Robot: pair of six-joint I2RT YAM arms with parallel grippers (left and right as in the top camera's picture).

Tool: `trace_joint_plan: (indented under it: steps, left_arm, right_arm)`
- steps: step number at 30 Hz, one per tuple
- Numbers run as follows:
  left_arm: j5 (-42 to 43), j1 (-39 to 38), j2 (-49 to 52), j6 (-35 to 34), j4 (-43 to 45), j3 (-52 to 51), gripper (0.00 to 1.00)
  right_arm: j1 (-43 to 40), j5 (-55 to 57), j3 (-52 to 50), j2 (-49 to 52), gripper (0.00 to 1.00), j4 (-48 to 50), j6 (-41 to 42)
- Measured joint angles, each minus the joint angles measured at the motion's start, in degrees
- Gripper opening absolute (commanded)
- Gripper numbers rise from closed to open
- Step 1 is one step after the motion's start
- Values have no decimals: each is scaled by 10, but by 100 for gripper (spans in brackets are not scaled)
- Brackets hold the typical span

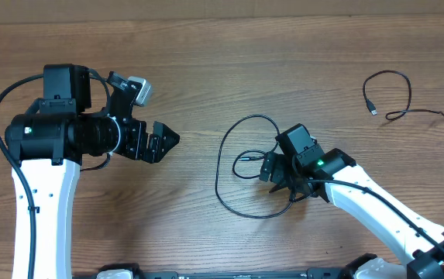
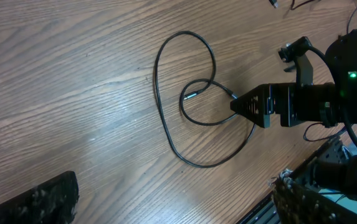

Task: Untangle cables

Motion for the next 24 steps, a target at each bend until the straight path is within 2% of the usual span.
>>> trace_joint_plan:
  steps: [7, 10, 14, 15, 20, 24]
  left_arm:
    - [0, 0, 0, 0, 0, 0, 100]
    - [0, 0, 0, 0, 0, 0, 99]
    - [0, 0, 0, 0, 0, 0, 100]
    - [0, 0, 0, 0, 0, 0, 99]
    - [0, 0, 0, 0, 0, 0, 100]
    - [0, 0, 0, 0, 0, 0, 99]
  right_arm:
    - [-11, 48, 13, 0, 100, -41, -1]
    - [-42, 82, 87, 4, 100, -105, -15]
    - [-70, 88, 208, 3, 81, -116, -23]
    - [-72, 84, 228, 2, 79, -112, -24]
    - [-64, 54, 248, 11, 80, -122, -1]
    - [-55, 29, 248, 84, 79, -118, 16]
